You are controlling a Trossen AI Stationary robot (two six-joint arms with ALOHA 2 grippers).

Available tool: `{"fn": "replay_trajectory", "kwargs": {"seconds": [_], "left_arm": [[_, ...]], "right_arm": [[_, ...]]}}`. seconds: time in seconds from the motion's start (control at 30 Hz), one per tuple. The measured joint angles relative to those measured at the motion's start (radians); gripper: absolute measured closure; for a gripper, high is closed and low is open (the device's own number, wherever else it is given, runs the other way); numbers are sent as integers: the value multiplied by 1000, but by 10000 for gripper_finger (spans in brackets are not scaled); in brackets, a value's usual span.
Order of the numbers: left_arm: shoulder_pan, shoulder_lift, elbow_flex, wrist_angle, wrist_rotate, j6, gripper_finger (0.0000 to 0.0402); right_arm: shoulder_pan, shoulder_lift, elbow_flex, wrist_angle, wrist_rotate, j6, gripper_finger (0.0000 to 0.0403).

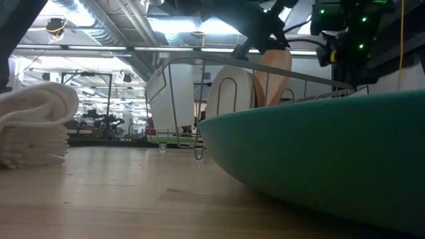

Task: Sort dishes
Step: Put the pink plate in the dish rack

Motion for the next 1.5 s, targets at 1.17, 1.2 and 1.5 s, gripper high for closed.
{"fn": "replay_trajectory", "kwargs": {"seconds": [1.17, 1.2, 1.5], "left_arm": [[-25, 97, 0, 144, -66, 103, 401], [-25, 97, 0, 156, -66, 111, 401], [-25, 95, 1, 143, -65, 72, 401]], "right_arm": [[-29, -22, 40, -33, -5, 27, 237], [-29, -31, 54, -34, -5, 27, 237], [-29, -151, 170, -84, -5, 24, 237]]}}
